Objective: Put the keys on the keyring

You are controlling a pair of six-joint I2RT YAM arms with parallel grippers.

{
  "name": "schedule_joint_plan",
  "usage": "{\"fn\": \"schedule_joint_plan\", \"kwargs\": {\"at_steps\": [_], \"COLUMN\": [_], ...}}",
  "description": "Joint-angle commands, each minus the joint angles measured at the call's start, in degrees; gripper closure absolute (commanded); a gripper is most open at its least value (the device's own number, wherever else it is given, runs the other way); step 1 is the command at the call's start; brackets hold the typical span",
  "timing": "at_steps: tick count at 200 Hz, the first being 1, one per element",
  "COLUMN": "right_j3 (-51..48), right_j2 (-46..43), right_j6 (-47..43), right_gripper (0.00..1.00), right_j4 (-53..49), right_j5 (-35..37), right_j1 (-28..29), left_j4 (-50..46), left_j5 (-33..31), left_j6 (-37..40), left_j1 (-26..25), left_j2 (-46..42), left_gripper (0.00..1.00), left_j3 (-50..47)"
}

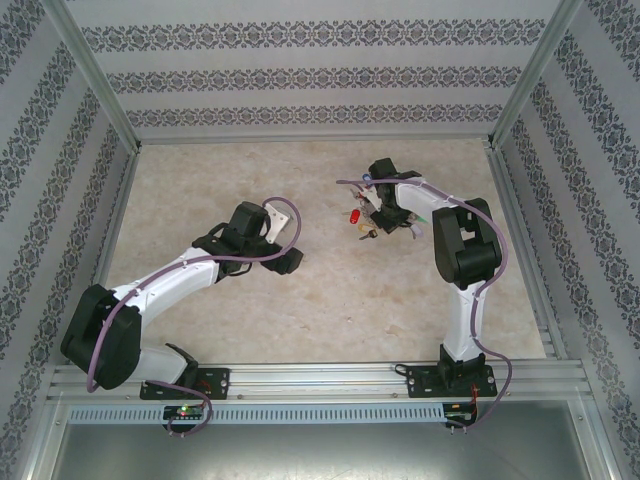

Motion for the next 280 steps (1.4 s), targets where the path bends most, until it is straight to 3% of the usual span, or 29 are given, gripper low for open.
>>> {"fn": "schedule_joint_plan", "kwargs": {"at_steps": [1, 69, 126, 148, 171, 208, 247, 264, 280], "right_j3": [-0.7, -0.9, -6.8, -9.5, -12.9, -22.0, -23.6, -22.8, -22.5], "right_j2": [0.6, -2.2, -16.0, -21.7, -28.2, -39.0, -43.1, -43.4, -43.5], "right_j6": [-0.7, 1.3, -0.4, -3.8, -7.1, -10.4, -12.4, -12.0, -11.0], "right_gripper": [0.85, 0.99, 1.00, 1.00, 1.00, 1.00, 1.00, 1.00, 1.00], "right_j4": [0.6, 0.8, 7.6, 9.7, 11.9, 20.4, 20.5, 20.1, 21.1], "right_j5": [1.4, -3.1, -7.5, -11.8, -19.8, -37.1, -55.7, -61.1, -64.7], "right_j1": [-0.4, -0.6, -0.1, 0.5, 0.8, 0.3, -0.2, -0.3, -0.3], "left_j4": [0.1, -0.3, 2.2, 4.3, 4.7, 3.1, 3.3, 3.9, 6.3], "left_j5": [-0.5, -0.3, 3.4, 9.2, 15.6, 17.2, 18.9, 19.0, 18.2], "left_j6": [0.9, 0.3, 1.2, 4.5, 7.1, 9.0, 10.5, 9.4, 7.8], "left_j1": [-1.0, -1.0, -1.0, -0.9, -0.7, 0.0, 0.8, 0.9, 1.1], "left_j2": [0.5, -0.1, -1.9, -2.5, -3.1, -5.2, -7.2, -7.2, -7.8], "left_gripper": [0.00, 0.00, 0.00, 0.00, 0.00, 0.01, 0.04, 0.26, 0.27], "left_j3": [0.1, 0.8, 7.4, 9.0, 11.4, 14.6, 14.6, 14.0, 12.1]}}
